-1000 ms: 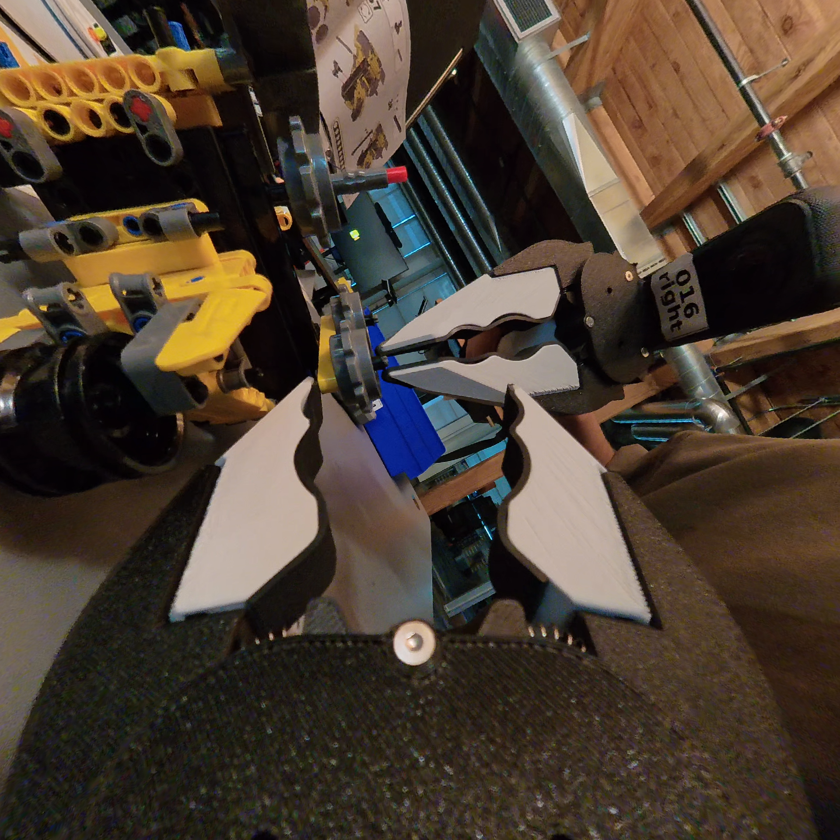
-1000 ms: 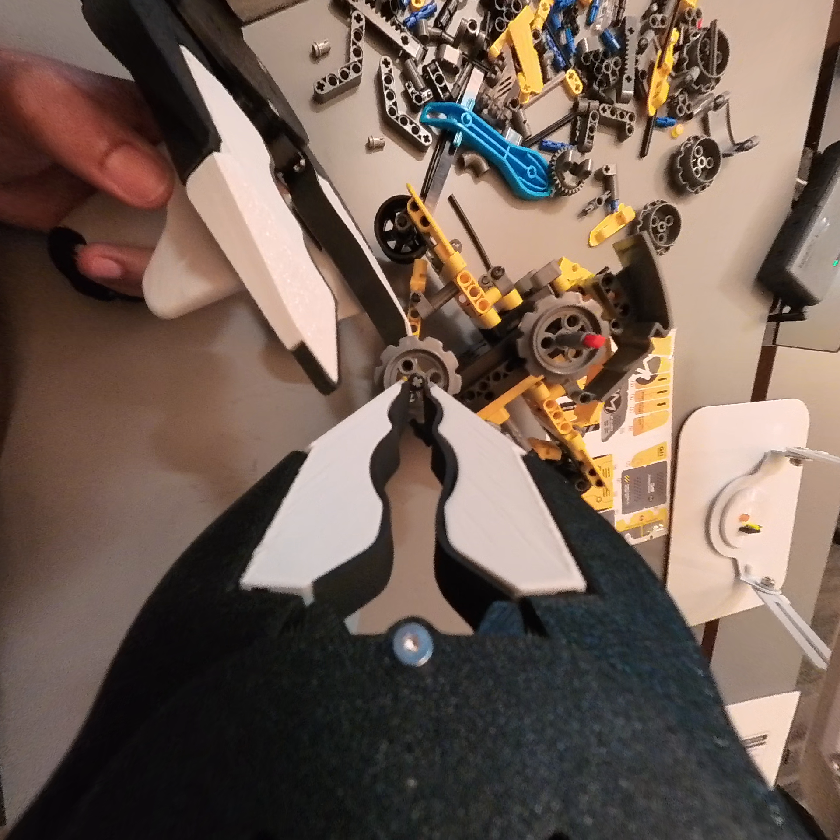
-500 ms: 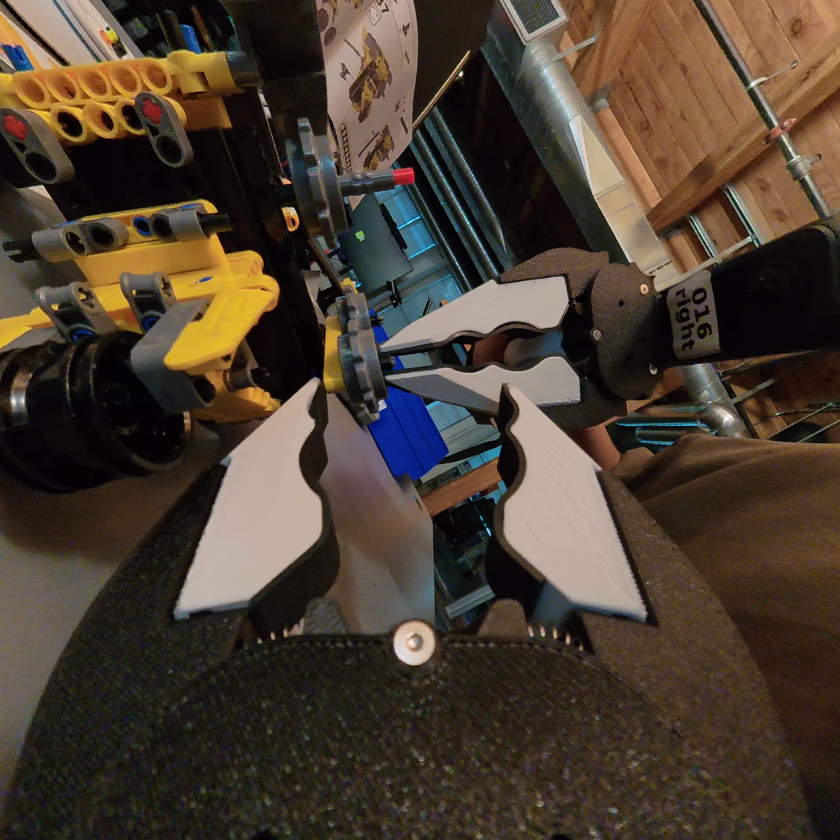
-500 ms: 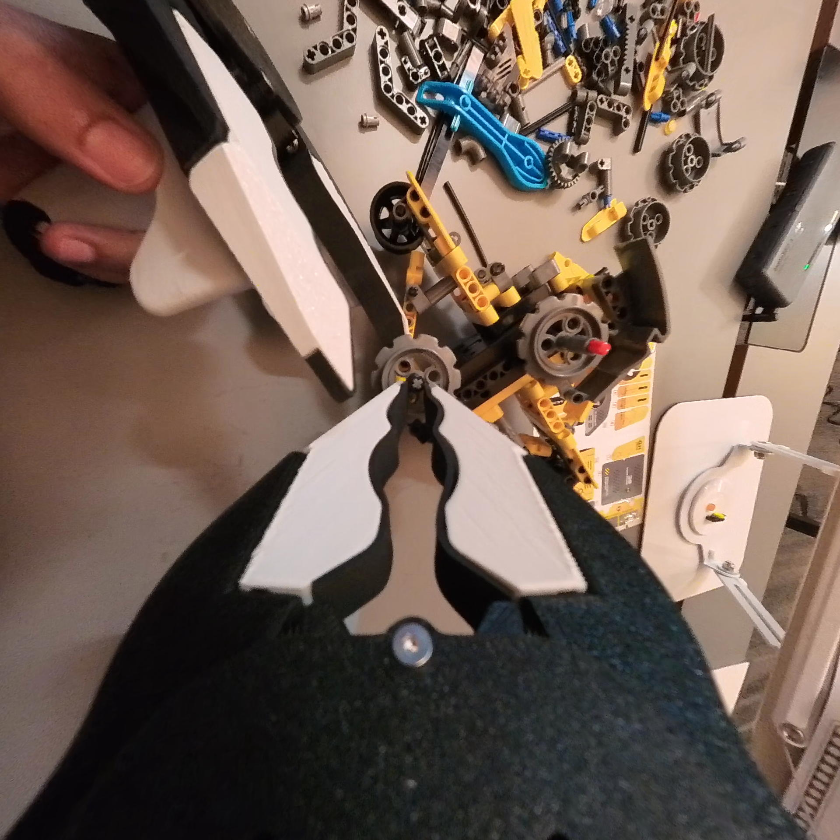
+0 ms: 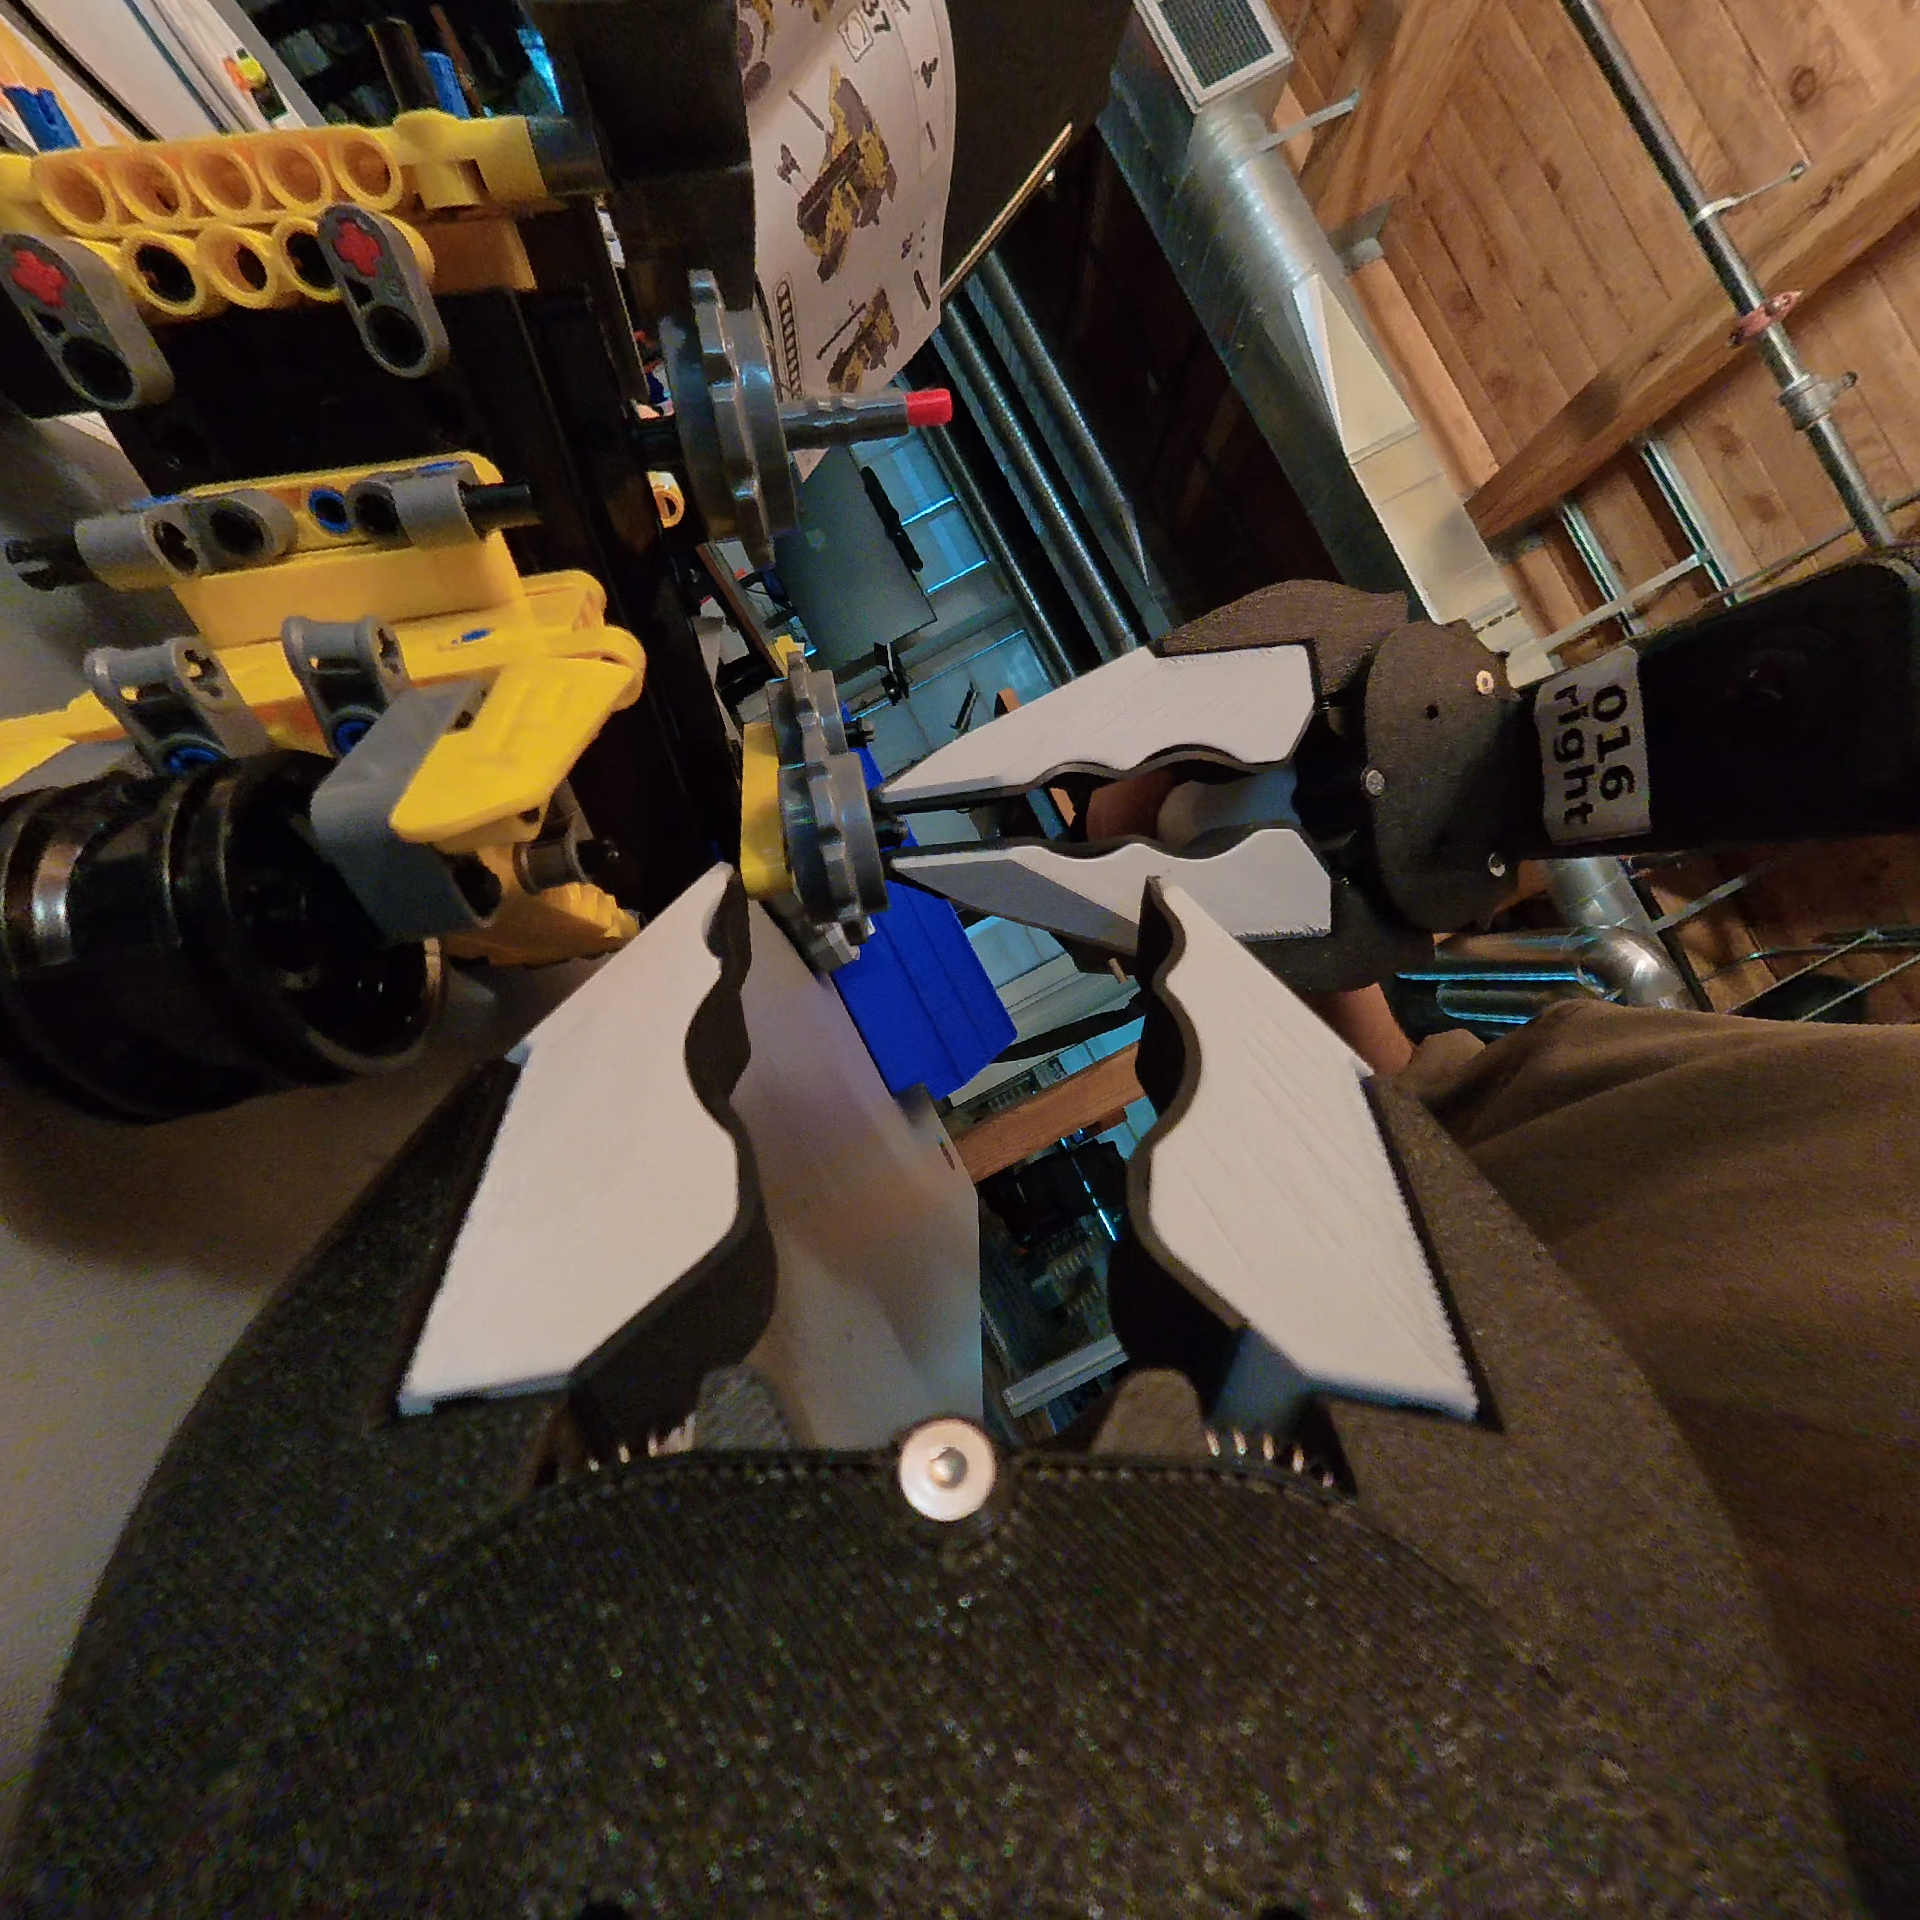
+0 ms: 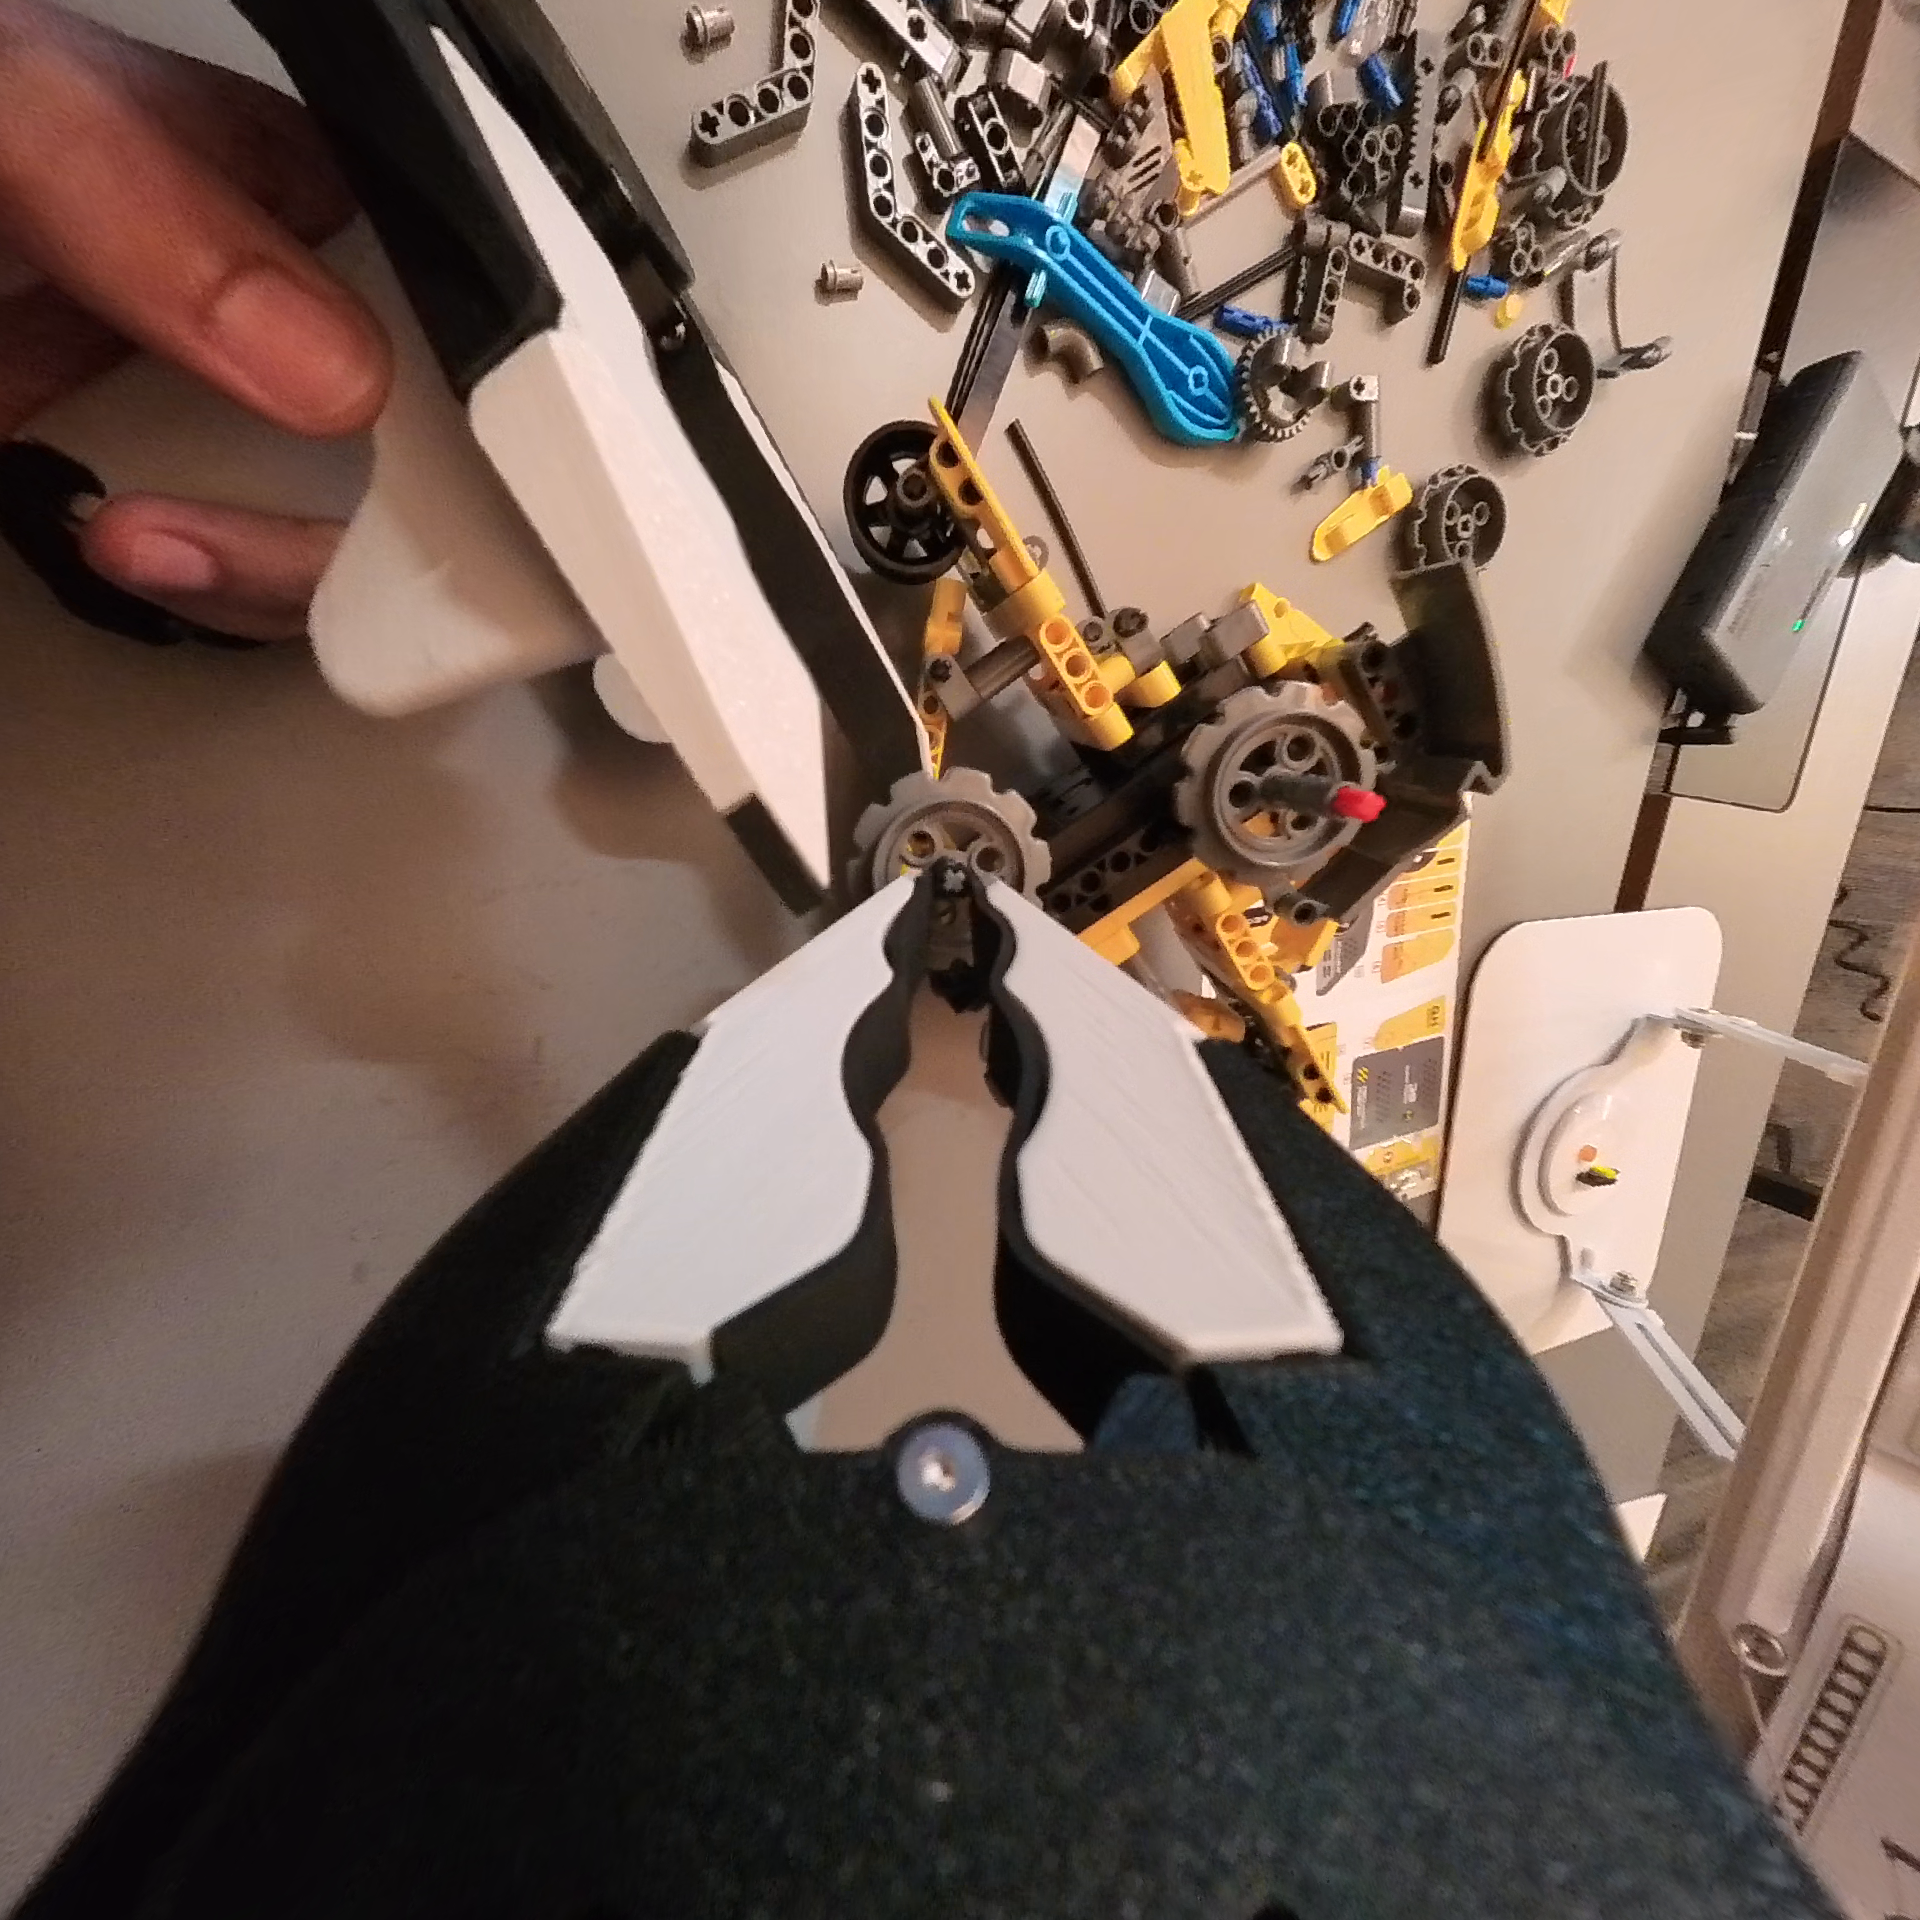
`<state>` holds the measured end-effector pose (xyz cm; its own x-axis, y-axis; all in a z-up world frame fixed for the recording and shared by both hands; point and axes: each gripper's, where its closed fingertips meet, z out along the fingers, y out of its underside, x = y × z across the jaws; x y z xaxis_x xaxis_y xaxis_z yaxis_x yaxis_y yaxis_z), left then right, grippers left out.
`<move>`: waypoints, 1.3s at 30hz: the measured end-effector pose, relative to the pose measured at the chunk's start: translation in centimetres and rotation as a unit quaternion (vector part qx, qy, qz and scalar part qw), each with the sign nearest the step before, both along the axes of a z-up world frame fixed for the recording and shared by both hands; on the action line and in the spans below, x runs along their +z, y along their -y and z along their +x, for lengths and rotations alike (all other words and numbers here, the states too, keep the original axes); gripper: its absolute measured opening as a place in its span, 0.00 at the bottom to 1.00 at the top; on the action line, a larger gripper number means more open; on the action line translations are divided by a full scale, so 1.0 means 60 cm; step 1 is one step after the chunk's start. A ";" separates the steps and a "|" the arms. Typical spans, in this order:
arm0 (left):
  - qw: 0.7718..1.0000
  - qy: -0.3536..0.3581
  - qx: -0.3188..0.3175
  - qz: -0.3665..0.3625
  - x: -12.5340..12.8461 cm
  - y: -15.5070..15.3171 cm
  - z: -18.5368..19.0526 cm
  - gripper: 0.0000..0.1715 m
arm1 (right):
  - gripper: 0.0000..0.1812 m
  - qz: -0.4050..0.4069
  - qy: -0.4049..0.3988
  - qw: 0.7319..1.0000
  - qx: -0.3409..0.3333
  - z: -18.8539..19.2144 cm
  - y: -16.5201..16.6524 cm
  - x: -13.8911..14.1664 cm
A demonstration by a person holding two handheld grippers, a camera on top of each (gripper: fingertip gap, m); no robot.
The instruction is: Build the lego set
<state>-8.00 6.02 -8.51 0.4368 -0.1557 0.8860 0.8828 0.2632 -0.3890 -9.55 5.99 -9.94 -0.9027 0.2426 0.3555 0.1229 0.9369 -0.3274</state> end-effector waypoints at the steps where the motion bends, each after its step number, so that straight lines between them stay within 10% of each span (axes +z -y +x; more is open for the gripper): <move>1: 1.000 0.001 0.000 0.001 0.000 0.000 0.000 0.42 | 0.03 0.002 -0.001 1.000 0.001 0.000 0.000 0.000; 39: 1.000 0.006 -0.003 0.008 0.001 0.000 0.000 0.42 | 0.04 0.005 0.010 1.000 -0.003 0.000 -0.003 -0.004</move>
<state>-7.98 6.00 -8.46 0.4245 -0.1723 0.8889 0.8892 0.2642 -0.3735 -9.54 6.19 -10.16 -0.9084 0.2443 0.3394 0.1348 0.9393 -0.3155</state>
